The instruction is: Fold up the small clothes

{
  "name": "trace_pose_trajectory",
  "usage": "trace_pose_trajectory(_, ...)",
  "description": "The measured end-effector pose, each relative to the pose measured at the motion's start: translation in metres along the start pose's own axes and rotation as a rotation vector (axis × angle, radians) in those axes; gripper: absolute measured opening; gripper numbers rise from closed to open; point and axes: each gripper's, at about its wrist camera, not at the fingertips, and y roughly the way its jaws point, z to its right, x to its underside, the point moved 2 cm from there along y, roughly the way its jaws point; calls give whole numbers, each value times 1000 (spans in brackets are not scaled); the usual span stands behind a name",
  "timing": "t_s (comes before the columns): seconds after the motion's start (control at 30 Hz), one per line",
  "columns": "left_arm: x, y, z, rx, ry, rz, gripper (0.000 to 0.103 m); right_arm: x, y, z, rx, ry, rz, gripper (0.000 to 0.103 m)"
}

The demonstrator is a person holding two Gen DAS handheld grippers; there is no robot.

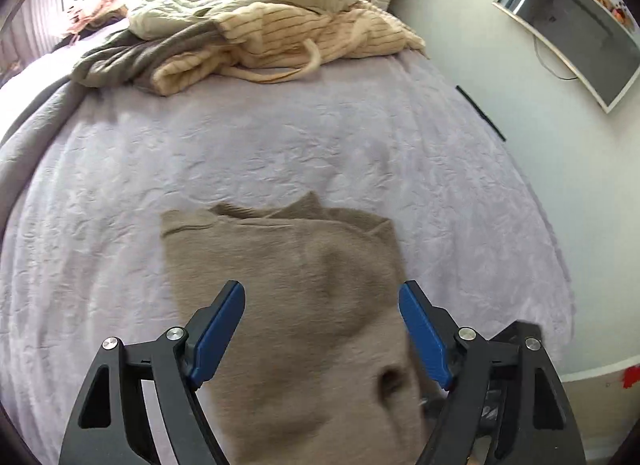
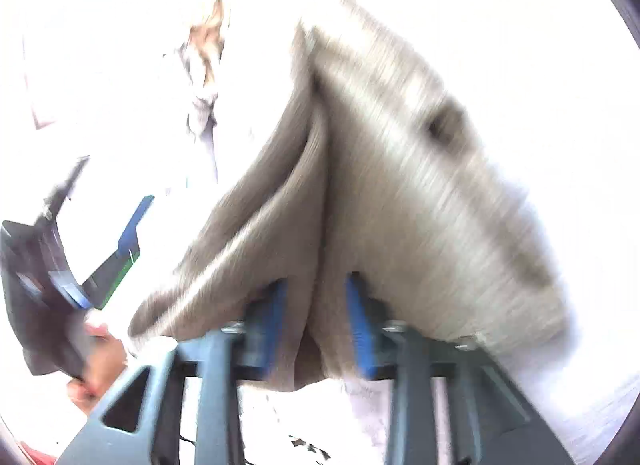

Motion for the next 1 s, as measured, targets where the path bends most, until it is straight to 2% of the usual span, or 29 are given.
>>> trace_pose_trajectory(0.1, 11, 4, -40, -92, -70, -36, 80, -8, -20, 21, -145, 130, 59, 52)
trace_pose_trajectory(0.17, 21, 15, -60, -118, -111, -77, 80, -10, -27, 32, -241, 217, 94, 61)
trace_pose_trajectory(0.27, 36, 32, -75, -123, -164, -123, 80, -20, -18, 28, -251, 205, 75, 63)
trace_pose_trajectory(0.33, 45, 37, -79, -104, -202, -116, 80, -38, -7, 11, -216, 149, 41, 65)
trace_pose_trajectory(0.43, 50, 40, -82, -116, -245, -106, 80, -32, 13, -13, -139, 64, -10, 65)
trace_pose_trajectory(0.47, 50, 41, -83, -127, -251, -100, 80, -33, 20, -23, -89, 18, -25, 61)
trace_pose_trajectory(0.5, 49, 42, -84, -137, -254, -91, 80, -37, 23, -34, -25, -40, -38, 54)
trace_pose_trajectory(0.53, 47, 42, -84, -154, -250, -83, 80, -40, 27, -44, 55, -112, -52, 21)
trace_pose_trajectory(0.57, 45, 41, -84, -167, -240, -77, 80, -34, 30, -55, 126, -183, -59, 14)
trace_pose_trajectory(0.6, 40, 38, -84, -183, -230, -61, 80, -35, 29, -67, 162, -252, -60, 14)
trace_pose_trajectory(0.67, 32, 31, -82, -221, -208, -14, 80, -27, 23, -96, 167, -386, -49, 14)
trace_pose_trajectory(0.77, 22, 33, -75, -260, -163, 26, 80, -42, 16, -128, 193, -507, -23, 14)
trace_pose_trajectory(0.83, 21, 53, -66, -301, -118, 6, 80, -58, 12, -117, 247, -508, -10, 14)
trace_pose_trajectory(0.93, 33, 92, -57, -313, -96, -54, 84, -87, 20, -63, 335, -388, -47, 15)
trace_pose_trajectory(1.0, 38, 102, -57, -313, -122, -42, 90, -96, 24, -32, 322, -306, -55, 16)
